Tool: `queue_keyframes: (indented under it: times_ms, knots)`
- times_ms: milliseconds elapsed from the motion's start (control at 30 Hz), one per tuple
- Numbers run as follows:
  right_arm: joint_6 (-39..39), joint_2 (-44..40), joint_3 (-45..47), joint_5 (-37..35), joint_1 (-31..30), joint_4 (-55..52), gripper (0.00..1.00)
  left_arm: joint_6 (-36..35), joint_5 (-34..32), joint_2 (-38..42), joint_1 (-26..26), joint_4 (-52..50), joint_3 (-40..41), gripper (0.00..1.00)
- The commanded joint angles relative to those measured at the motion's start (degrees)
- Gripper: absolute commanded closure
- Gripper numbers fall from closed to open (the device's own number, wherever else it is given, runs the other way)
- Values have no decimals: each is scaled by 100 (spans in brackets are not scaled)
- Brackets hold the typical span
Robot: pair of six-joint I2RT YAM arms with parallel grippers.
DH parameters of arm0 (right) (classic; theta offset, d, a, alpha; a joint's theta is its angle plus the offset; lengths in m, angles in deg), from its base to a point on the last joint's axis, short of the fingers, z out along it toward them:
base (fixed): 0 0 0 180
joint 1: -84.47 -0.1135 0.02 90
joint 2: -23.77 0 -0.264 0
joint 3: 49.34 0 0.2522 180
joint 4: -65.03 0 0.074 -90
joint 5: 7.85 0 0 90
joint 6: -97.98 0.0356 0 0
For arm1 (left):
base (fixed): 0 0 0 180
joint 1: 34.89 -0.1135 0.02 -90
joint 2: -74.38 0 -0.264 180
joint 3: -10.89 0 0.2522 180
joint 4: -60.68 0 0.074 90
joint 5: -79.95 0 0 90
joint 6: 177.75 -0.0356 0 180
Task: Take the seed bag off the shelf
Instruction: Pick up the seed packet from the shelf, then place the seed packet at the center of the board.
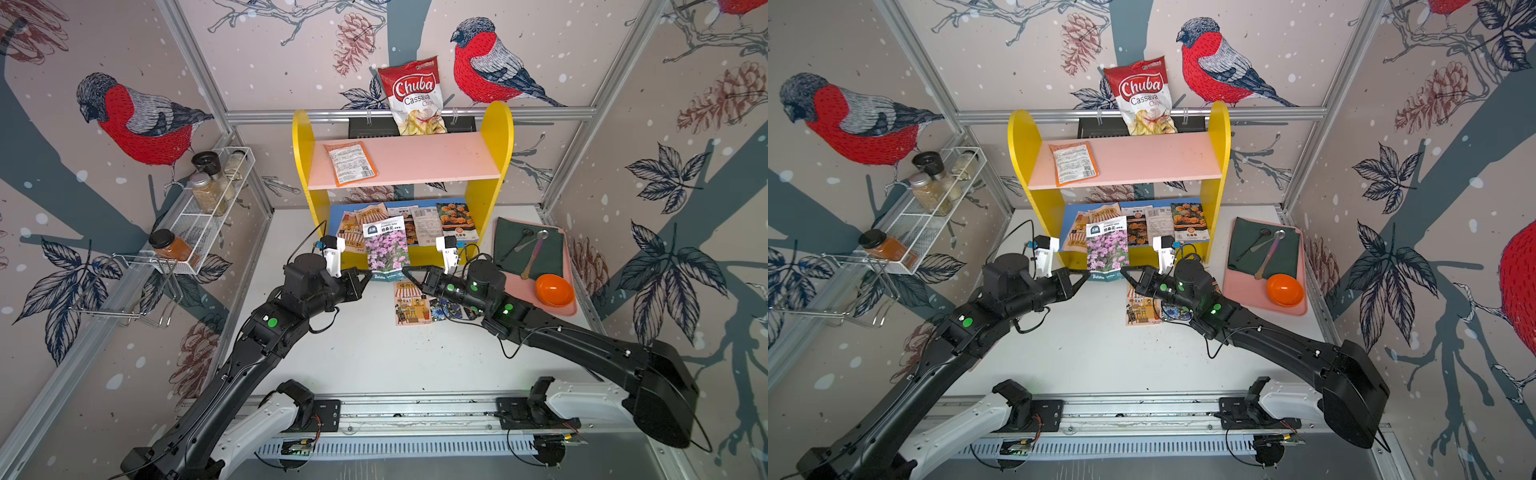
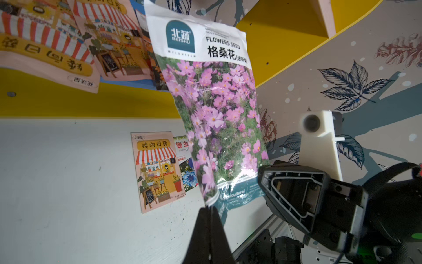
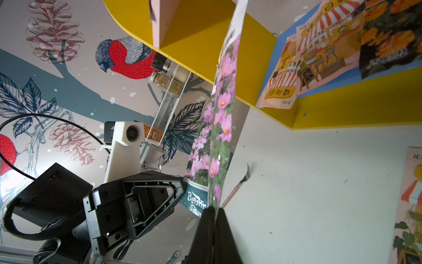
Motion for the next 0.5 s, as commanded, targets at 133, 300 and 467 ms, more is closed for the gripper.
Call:
queue_keyframes:
  times_ms: [133,300,467]
  knots:
    - [137,131,574,-719,-470,801,100,30,-371,554,19,250,948,100]
    - [254,417,875,-1053,-717,998,100,89,-459,816,23,329,1471,100]
    - [375,825,1111,-1250,-892,1383,100,157,-446,858,26,405,1849,100]
